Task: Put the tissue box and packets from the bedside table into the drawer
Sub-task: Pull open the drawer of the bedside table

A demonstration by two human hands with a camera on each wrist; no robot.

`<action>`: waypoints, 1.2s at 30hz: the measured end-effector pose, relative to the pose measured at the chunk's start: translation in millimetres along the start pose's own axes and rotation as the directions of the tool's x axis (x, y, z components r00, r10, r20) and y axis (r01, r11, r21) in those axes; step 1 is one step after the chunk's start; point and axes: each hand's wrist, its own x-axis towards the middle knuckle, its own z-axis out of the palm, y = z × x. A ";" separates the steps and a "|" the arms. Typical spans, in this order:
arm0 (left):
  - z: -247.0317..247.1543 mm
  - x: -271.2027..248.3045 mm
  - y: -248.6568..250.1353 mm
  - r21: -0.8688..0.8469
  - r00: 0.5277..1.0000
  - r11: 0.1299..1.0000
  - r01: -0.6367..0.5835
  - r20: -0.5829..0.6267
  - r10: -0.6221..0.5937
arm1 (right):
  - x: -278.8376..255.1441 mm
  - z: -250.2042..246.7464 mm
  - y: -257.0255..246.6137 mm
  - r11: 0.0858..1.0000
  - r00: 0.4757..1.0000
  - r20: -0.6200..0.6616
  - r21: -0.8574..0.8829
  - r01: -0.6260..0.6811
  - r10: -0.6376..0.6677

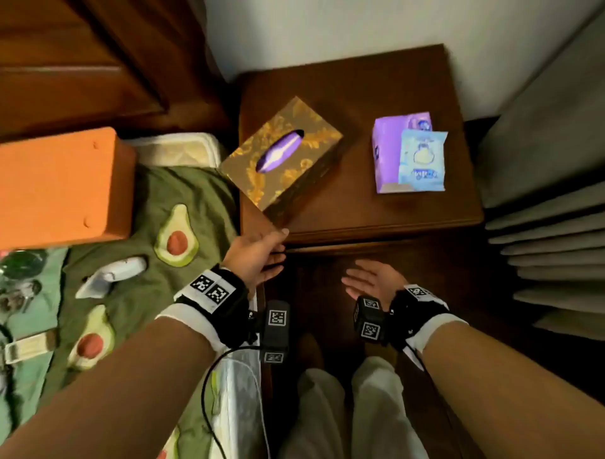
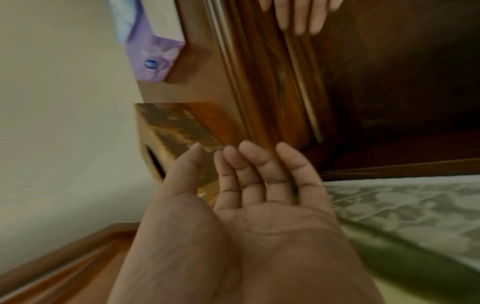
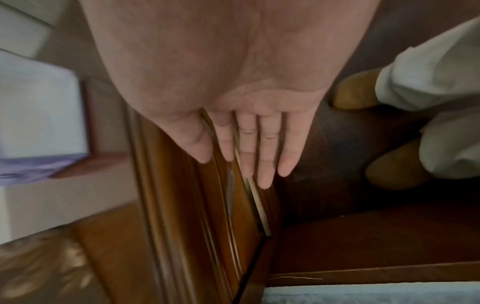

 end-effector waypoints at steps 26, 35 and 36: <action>-0.5 86.5 -71.0 -0.255 0.996 0.965 -0.057 -0.082 0.038 | 95.9 -31.2 68.4 0.951 0.995 -0.050 0.302 -0.066 0.084; 2.2 82.4 -62.1 -0.246 0.994 0.969 -0.018 -0.108 -0.009 | 64.8 -42.1 90.1 0.927 0.992 -0.007 0.357 -0.114 0.125; 2.2 82.3 -61.5 -0.243 0.994 0.970 -0.016 -0.109 -0.011 | 65.8 -40.5 89.0 0.933 0.991 -0.027 0.339 -0.117 0.134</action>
